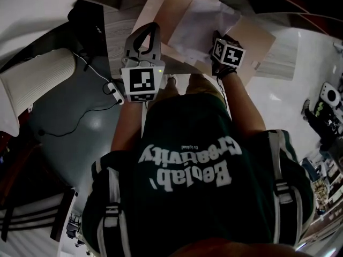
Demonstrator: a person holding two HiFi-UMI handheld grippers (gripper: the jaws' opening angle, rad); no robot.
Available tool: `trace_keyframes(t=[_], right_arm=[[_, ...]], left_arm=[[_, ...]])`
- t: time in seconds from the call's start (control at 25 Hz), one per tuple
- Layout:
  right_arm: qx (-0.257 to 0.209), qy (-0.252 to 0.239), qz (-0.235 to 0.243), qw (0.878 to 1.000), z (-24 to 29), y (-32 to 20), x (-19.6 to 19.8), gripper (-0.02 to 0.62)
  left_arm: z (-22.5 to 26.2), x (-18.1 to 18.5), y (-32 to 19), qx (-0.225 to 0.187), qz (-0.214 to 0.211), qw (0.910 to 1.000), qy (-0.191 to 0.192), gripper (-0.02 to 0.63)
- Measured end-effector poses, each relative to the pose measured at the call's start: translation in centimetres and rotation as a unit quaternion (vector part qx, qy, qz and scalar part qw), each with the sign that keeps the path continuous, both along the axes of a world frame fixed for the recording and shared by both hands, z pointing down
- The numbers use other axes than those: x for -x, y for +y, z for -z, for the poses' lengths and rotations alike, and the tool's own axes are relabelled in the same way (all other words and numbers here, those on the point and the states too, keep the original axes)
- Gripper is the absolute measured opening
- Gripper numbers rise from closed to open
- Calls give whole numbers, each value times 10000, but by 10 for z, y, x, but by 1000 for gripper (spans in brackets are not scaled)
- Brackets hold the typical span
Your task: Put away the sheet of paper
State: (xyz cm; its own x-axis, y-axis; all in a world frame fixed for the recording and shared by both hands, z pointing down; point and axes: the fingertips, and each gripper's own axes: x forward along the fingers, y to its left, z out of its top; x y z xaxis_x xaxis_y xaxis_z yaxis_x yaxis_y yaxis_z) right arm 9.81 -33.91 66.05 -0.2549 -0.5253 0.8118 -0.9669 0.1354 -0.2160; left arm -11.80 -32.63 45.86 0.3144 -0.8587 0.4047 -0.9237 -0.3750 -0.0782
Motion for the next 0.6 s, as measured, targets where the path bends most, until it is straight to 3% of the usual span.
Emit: trace_keyframes(t=[0.36, 0.6], right_arm=[[56, -66, 867, 9962, -9, 0, 55, 34], [97, -109, 934, 9955, -18, -13, 73, 34]], left_arm=[[-17, 14, 5, 172, 153, 9997, 31, 18], [-24, 28, 4, 222, 305, 9993, 51, 18]])
